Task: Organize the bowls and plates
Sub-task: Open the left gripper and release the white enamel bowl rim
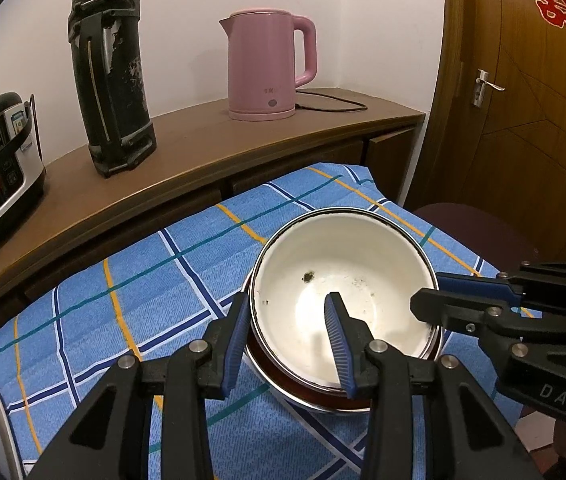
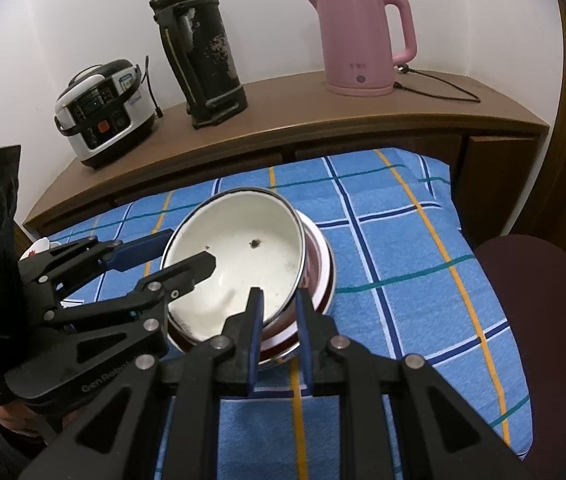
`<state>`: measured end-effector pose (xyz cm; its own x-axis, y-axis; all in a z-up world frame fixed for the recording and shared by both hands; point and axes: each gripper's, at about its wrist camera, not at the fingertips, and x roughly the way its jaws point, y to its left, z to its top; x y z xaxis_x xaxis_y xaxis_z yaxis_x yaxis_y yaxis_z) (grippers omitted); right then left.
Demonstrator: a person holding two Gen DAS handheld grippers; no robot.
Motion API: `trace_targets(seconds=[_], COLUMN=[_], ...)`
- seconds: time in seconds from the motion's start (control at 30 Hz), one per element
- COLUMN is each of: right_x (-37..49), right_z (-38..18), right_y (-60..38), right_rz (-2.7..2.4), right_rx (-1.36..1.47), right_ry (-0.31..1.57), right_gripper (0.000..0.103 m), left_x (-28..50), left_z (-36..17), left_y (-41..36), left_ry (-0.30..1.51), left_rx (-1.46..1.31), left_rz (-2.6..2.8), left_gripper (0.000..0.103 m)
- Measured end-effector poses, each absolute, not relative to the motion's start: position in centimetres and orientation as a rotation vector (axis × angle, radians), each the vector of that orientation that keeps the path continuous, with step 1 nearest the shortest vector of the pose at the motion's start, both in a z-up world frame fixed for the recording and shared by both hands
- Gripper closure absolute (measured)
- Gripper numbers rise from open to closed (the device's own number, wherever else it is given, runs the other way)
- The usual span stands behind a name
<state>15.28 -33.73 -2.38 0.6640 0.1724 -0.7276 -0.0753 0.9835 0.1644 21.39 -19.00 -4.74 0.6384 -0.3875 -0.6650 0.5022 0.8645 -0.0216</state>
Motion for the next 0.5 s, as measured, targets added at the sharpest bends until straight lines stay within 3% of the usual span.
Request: trace_targets(seconds=[0.5], right_x=[15.14], right_z=[-2.46], right_y=[-33.62], right_rz=[0.131], right_rx=[0.117], right_ry=[0.829], right_gripper=[0.085], left_x=[21.35], left_z=[-4.60], left_y=[-18.88], left_ry=[0.715], left_rx=[0.163], left_rz=[-0.517], left_gripper=[0.062])
